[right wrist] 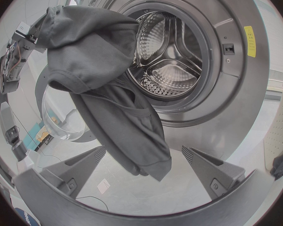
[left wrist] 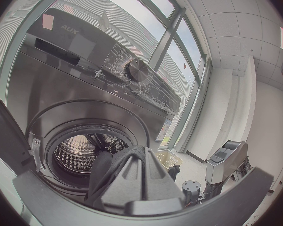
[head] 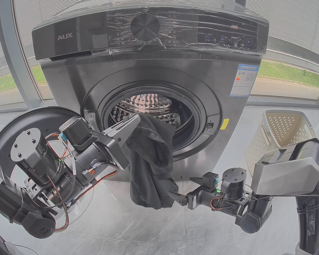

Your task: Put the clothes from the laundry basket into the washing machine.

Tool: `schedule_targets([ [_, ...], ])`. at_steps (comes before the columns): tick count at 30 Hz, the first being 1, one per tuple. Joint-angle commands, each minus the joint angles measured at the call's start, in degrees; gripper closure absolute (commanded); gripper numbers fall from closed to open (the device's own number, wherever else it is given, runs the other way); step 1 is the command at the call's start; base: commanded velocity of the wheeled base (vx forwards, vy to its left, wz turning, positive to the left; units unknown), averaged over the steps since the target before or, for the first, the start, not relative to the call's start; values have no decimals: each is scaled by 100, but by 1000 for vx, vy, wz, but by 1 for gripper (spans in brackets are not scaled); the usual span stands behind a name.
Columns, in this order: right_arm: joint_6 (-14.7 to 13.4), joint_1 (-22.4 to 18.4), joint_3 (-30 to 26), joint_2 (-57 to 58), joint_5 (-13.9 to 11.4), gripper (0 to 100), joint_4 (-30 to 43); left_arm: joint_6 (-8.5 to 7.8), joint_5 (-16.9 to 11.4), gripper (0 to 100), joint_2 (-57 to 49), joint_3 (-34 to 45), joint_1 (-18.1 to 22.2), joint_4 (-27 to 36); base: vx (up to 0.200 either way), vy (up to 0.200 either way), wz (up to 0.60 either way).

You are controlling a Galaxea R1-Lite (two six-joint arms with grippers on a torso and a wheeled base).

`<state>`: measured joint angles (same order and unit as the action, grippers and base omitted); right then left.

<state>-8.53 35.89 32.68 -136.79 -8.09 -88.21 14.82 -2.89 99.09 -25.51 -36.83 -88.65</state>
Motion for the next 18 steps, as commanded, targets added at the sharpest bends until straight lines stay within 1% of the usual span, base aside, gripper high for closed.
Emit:
schedule_targets([
  [1, -8, 67, 247, -199, -149, 0, 23, 3, -1, 100, 14, -15, -9, -3, 0, 0, 0],
  [3, -8, 85, 467, -366, -236, 0, 23, 3, -1, 100, 14, -15, -9, -3, 0, 0, 0],
  [4, -8, 85, 467, -366, -236, 0, 23, 3, -1, 100, 14, -15, -9, -3, 0, 0, 0],
  [5, -17, 94, 687, -498, -386, 0, 94, 3, -1, 100, 6, -24, -9, -3, 0, 0, 0],
  [6, -17, 94, 687, -498, -386, 0, 94, 3, -1, 100, 6, -24, -9, -3, 0, 0, 0],
  [7, -61, 129, 871, -603, -518, 0, 120, 12, -1, 100, -3, -32, -9, -3, 0, 0, 0],
  [8, -78, 173, 1065, -700, -597, 0, 155, 12, -1, 100, -3, -32, -9, -3, 0, 0, 0],
  [10, -113, 190, 1381, -805, -685, 0, 305, 21, -1, 100, -12, -32, -9, -3, 0, 0, 0],
  [12, -316, 208, 1636, -840, -852, 0, 445, 29, -1, 100, -21, -32, 0, -3, 0, 0, 0],
  [13, -316, 208, 1636, -840, -852, 100, 445, 29, -1, 100, -21, -32, 0, -3, 0, 0, 0],
  [14, -544, 278, 1785, -858, -1001, 100, 401, 38, -1, 100, -21, -32, 0, -3, 0, 0, 0],
  [15, -650, 313, 1856, -876, -1045, 100, 384, 38, -1, 100, -21, -32, 0, -3, 0, 0, 0],
  [16, -711, 349, 1908, -876, -1045, 100, 375, 47, -1, 100, -21, -32, 0, -3, 0, 0, 0],
  [18, -729, 375, 1988, -876, -1045, 100, 375, 47, -1, 100, -21, -32, 0, -3, 0, 0, 0],
])
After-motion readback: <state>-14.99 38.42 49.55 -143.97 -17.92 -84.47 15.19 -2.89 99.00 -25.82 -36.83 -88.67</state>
